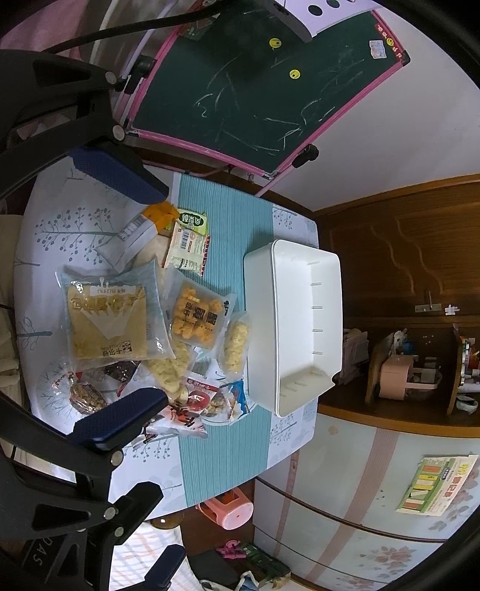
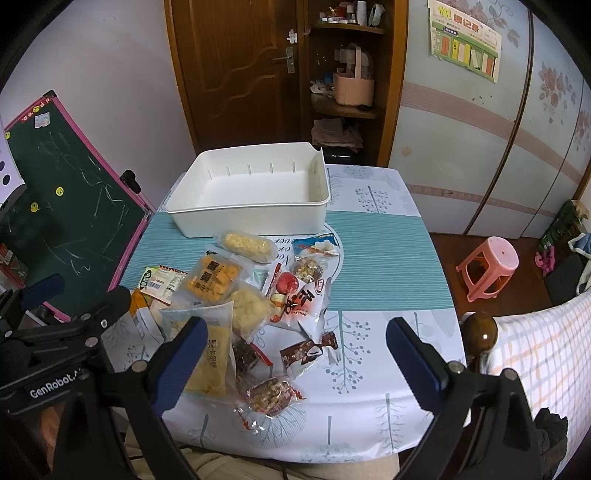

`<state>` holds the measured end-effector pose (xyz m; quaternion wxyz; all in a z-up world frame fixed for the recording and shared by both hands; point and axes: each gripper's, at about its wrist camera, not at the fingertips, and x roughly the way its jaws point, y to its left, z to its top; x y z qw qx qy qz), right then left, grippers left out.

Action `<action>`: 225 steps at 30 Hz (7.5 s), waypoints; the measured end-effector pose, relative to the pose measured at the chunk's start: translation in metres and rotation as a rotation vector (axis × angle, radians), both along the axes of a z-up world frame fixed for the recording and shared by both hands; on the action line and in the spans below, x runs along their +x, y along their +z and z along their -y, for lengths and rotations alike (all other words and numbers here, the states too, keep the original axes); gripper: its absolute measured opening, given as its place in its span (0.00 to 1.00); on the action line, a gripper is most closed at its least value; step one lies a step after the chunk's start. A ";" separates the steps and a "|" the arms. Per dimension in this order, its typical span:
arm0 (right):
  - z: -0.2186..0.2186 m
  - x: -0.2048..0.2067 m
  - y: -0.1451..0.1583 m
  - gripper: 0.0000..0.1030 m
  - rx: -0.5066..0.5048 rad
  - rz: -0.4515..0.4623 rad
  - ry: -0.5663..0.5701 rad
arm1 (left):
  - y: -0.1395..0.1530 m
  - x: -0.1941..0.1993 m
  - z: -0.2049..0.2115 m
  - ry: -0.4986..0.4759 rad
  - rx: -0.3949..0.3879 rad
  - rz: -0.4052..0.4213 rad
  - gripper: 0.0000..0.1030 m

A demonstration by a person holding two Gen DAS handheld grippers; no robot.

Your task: Organize snacks

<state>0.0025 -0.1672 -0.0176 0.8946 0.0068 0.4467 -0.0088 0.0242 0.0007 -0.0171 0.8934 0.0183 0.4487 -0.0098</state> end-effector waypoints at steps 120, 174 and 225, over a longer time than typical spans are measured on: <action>-0.016 0.315 -0.063 0.56 -0.034 -0.128 0.076 | -0.063 0.328 -0.003 -0.058 -0.107 -0.092 0.96; 0.008 0.135 0.056 0.56 0.048 0.168 0.089 | 0.072 0.115 0.011 -0.163 -0.025 0.195 0.96; -0.023 0.107 -0.179 0.60 0.129 -0.259 0.315 | -0.204 0.039 0.013 -0.062 -0.163 -0.416 1.00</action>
